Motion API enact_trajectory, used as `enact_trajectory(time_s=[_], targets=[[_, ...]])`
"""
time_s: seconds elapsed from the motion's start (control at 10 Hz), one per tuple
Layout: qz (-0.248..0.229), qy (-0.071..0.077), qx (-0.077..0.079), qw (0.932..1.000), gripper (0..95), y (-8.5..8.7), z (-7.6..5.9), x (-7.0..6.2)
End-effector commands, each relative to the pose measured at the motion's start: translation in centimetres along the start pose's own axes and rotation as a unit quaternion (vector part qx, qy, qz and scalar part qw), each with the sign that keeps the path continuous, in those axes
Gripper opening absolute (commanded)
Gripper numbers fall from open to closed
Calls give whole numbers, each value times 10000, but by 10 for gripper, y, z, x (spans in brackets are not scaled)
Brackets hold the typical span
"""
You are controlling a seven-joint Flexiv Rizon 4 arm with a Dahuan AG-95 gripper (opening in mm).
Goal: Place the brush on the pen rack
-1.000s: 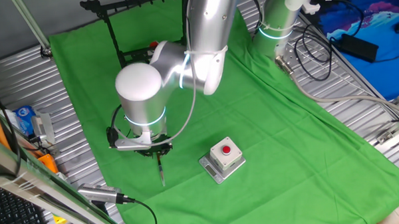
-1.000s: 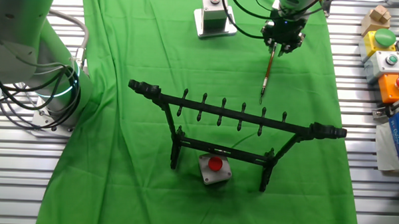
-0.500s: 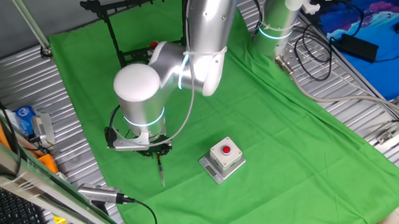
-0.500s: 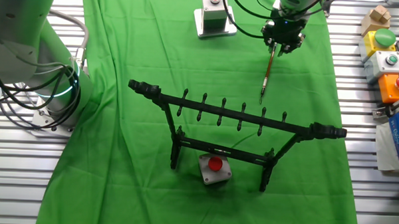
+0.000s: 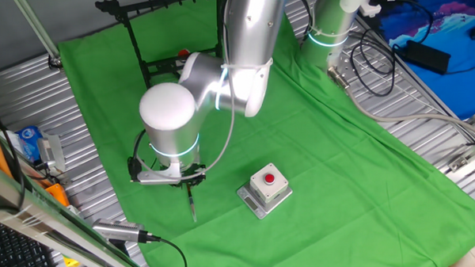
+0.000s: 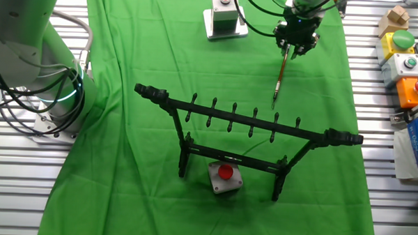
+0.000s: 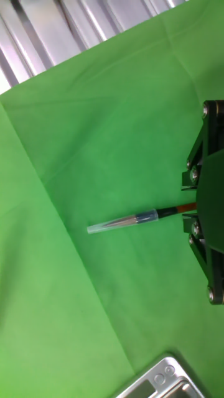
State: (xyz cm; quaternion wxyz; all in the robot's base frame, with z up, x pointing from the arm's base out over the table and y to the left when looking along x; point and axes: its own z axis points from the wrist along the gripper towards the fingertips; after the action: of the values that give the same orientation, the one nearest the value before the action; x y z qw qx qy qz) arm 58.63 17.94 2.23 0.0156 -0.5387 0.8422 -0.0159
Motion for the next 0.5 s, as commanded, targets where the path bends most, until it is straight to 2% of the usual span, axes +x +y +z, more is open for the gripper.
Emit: enact_trajectory(time_s=[0.1, 0.5], targets=[[-26, -73, 0, 10000, 190, 3, -1, 2], [-37, -86, 64, 9999, 190, 7, 2, 6]])
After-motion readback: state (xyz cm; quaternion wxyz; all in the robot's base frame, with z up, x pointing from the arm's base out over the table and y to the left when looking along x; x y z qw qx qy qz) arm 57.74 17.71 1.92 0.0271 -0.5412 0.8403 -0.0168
